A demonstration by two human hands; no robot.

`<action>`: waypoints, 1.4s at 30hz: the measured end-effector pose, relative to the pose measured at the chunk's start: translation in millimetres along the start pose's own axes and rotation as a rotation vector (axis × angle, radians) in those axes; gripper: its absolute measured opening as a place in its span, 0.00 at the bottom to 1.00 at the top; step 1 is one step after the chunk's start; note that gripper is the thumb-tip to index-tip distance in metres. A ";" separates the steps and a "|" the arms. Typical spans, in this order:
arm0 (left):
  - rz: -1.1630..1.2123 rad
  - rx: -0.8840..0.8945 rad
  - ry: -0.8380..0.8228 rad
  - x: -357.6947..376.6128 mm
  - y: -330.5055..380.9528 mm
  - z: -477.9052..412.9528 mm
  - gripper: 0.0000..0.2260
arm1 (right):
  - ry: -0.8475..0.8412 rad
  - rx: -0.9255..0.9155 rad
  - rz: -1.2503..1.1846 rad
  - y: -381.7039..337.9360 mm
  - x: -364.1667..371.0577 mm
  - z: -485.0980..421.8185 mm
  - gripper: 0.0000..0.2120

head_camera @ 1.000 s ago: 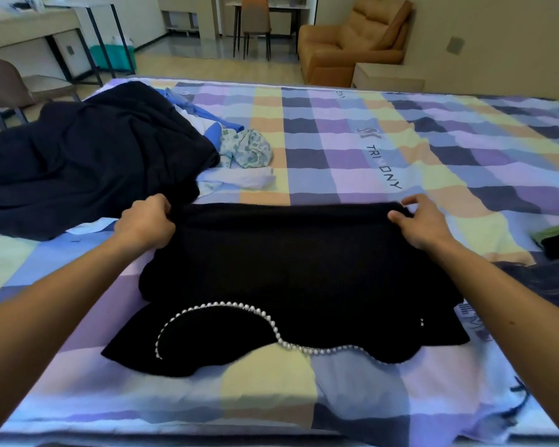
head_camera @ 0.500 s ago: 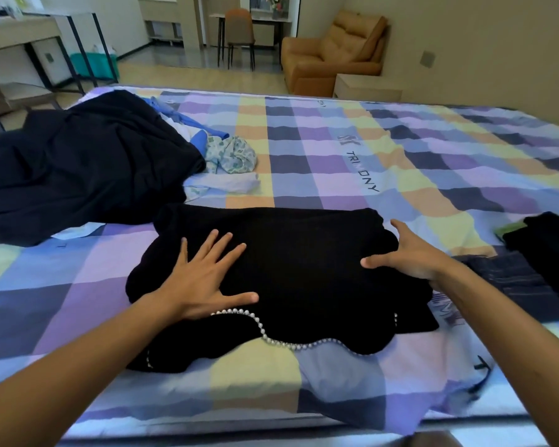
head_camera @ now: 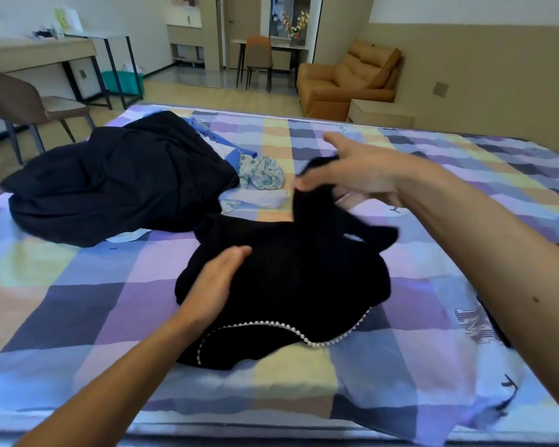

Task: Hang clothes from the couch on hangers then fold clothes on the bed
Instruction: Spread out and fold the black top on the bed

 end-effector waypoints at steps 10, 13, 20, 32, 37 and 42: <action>-0.084 -0.190 0.153 -36.4 7.4 -11.1 0.20 | -0.109 -0.138 0.286 45.4 133.2 -29.4 0.27; -0.169 -0.051 0.246 -36.9 22.0 -24.2 0.27 | -0.145 -0.194 0.373 69.3 171.9 -22.9 0.34; -0.824 0.029 0.275 -63.7 63.9 -45.9 0.35 | 0.020 -0.224 0.279 61.7 162.9 -30.8 0.33; -1.135 0.163 -0.268 -31.4 -16.4 -42.8 0.50 | 0.024 -0.149 0.442 89.7 214.5 -25.6 0.32; -0.985 0.221 -0.008 -36.8 5.9 -29.4 0.39 | 0.104 -0.131 0.372 88.9 211.8 -19.2 0.32; -0.587 0.022 0.368 -62.3 8.2 20.1 0.30 | 0.190 -0.014 0.004 97.9 194.2 8.7 0.32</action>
Point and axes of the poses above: each hand's wrist, its own z-axis away from the middle knuckle, its own x-axis out of the palm, y = z × x, the point moved 7 cm from there along -z, towards the middle knuckle, and after that the axes turned 10 degrees about z, right-handed, at the moved point
